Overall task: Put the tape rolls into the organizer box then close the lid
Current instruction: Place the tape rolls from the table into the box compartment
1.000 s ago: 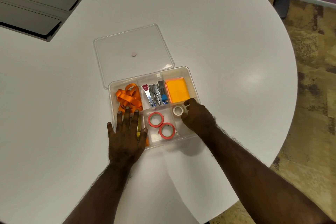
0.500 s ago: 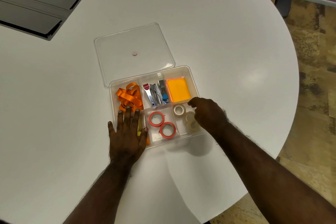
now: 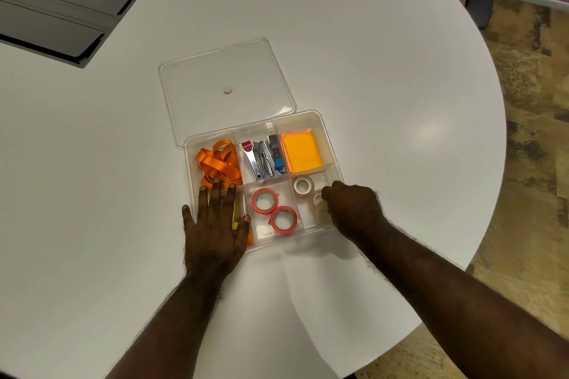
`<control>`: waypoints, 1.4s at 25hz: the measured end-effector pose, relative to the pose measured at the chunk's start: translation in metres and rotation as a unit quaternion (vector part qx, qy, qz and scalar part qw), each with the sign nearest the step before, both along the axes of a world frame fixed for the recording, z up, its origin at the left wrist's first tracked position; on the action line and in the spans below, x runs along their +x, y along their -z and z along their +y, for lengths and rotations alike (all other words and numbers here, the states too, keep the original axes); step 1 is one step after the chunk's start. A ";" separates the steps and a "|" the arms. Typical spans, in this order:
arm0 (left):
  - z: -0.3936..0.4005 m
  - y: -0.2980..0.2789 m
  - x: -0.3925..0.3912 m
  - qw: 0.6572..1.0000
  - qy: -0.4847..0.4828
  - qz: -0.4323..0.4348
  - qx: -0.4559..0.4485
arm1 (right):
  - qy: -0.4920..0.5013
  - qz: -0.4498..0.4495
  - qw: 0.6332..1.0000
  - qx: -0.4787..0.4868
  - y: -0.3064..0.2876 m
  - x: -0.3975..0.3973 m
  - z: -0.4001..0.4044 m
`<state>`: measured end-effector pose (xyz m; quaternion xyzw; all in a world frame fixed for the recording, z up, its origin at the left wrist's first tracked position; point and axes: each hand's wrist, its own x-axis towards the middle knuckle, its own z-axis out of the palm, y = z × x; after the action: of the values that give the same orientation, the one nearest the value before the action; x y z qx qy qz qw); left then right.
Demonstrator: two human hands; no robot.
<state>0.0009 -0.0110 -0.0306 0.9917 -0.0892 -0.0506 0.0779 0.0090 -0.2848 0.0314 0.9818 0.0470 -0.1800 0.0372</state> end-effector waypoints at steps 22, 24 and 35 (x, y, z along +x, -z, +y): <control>0.000 -0.001 -0.001 1.000 0.003 -0.001 -0.007 | -0.004 0.010 1.000 -0.012 0.001 0.021 0.001; 0.000 -0.001 -0.001 1.000 0.002 0.000 -0.007 | -0.009 0.014 1.000 0.009 0.002 0.021 0.000; 0.000 -0.001 -0.001 1.000 0.001 0.001 -0.013 | -0.026 0.039 0.999 -0.004 -0.006 0.015 0.012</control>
<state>0.0001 -0.0111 -0.0293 0.9904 -0.0904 -0.0508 0.0913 0.0241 -0.2728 0.0369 0.9724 0.0732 -0.2171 0.0443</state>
